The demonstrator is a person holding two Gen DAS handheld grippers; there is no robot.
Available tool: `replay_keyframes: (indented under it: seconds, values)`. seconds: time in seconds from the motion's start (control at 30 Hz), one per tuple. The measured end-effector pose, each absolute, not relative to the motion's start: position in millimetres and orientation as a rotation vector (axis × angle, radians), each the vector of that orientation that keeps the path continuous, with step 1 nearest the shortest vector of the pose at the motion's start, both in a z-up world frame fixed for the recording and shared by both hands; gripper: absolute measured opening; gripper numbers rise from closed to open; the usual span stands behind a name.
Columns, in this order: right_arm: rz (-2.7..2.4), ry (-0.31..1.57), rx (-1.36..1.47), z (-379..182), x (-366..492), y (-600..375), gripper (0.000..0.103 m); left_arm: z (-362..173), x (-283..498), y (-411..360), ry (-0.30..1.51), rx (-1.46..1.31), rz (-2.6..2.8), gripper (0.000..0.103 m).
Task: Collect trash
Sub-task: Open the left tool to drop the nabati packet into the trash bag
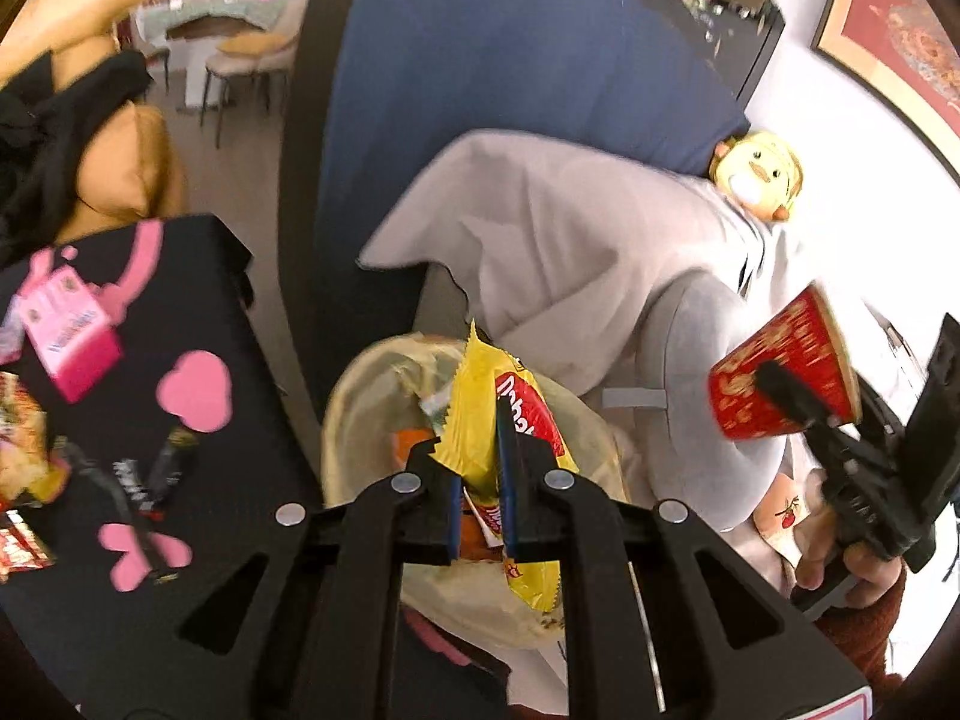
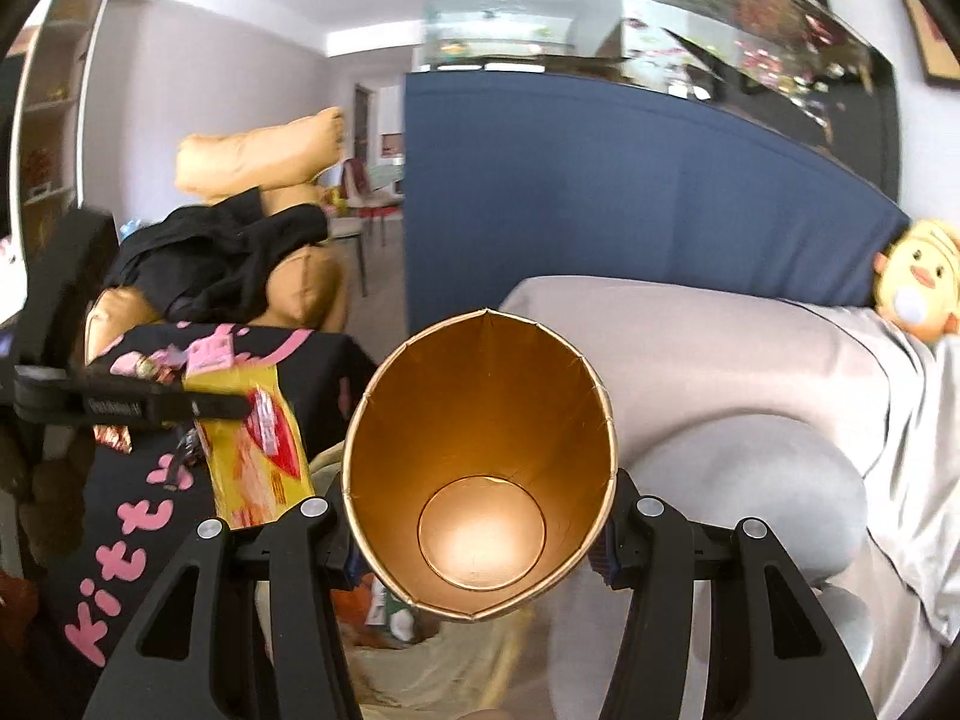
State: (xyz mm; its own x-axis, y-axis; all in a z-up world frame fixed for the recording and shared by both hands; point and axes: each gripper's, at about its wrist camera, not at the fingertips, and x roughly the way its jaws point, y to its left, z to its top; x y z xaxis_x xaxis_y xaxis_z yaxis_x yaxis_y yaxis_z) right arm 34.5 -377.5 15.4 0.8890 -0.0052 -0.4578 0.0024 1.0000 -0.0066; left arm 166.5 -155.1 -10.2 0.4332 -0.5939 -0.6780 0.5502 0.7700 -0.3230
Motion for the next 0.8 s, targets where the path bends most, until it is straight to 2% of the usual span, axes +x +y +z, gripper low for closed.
replay_keyframes:
  seconds: [0.27, 0.3, 0.33, 0.4, 0.63, 0.8]
  values:
    - [-0.011, 0.495, 0.073, 2, 40, -401, 0.051, -55, 187, -193, 0.952, -0.051, -0.734, 0.010]
    - [0.000, 0.502, 0.082, -1, 44, -399, 0.051, -60, 190, -193, 0.958, -0.061, -0.744, 0.021]
    - [0.008, 0.506, 0.087, -4, 48, -396, 0.051, -61, 191, -192, 0.961, -0.072, -0.750, 0.036]
    - [0.036, 0.519, 0.106, -14, 55, -391, 0.051, -62, 194, -183, 0.957, -0.111, -0.753, 0.044]
    - [0.169, 0.615, 0.194, -53, 95, -358, 0.051, -54, 189, -129, 0.917, -0.091, -0.623, 0.051]
    - [0.204, 0.709, 0.201, -88, 132, -328, 0.051, -55, 174, -87, 0.928, -0.095, -0.566, 0.052]
